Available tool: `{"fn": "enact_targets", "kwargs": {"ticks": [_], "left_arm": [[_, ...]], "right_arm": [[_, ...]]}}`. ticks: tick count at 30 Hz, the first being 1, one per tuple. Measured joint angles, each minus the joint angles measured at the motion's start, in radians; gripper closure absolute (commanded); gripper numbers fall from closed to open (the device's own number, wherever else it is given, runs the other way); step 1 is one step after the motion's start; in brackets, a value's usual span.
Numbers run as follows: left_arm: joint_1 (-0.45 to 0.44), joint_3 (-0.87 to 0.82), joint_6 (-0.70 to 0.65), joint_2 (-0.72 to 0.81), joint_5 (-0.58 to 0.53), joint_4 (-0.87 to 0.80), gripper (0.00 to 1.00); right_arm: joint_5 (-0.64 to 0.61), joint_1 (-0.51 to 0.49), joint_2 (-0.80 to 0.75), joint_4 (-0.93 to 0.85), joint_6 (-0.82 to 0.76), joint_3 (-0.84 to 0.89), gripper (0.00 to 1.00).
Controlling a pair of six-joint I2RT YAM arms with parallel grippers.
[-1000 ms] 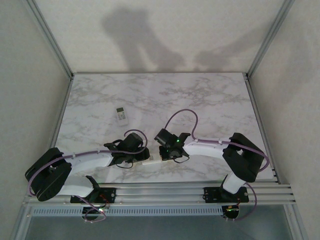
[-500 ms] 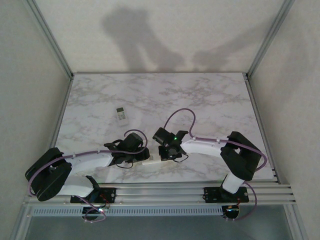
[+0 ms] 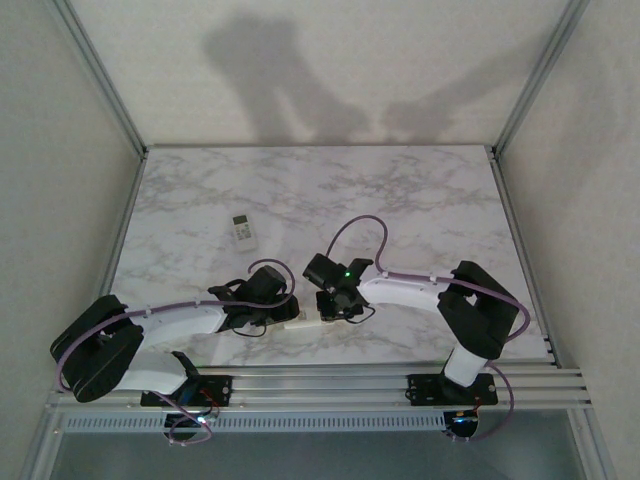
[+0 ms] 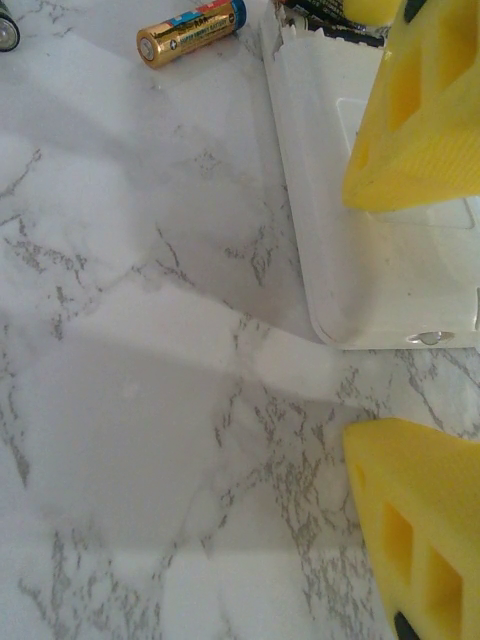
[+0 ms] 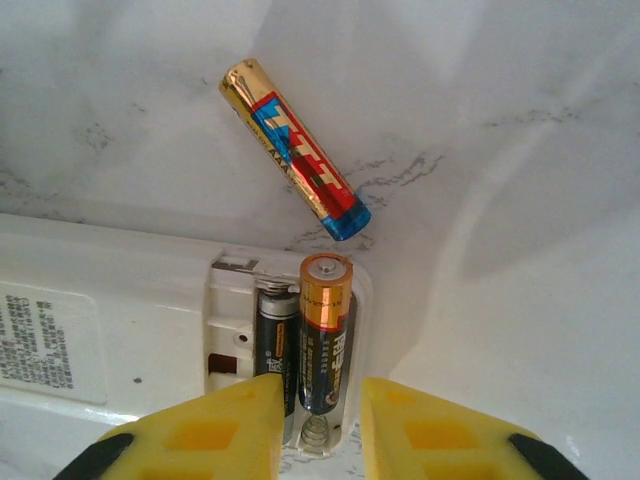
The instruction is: Load the batteries into the remote control
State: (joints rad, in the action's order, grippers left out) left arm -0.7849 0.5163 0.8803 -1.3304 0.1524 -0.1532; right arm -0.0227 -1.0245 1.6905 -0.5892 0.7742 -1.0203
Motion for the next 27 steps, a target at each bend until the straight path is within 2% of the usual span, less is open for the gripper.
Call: {"fn": "enact_targets", "kwargs": {"ticks": [8,16,27], "left_arm": [[-0.005,0.000,0.000,0.000,-0.007,0.000,0.42],[-0.006,0.000,0.000,0.000,-0.013,0.000,0.45],[-0.015,0.000,0.005,-0.006,-0.022,0.002,0.45]], "right_arm": [[-0.039,0.003,-0.042,-0.056,-0.004,-0.072,0.69],[-0.064,0.039,-0.004,-0.045,-0.012,-0.084,0.71],[-0.045,0.043,0.048,-0.008,-0.023,-0.084,0.82]]}}
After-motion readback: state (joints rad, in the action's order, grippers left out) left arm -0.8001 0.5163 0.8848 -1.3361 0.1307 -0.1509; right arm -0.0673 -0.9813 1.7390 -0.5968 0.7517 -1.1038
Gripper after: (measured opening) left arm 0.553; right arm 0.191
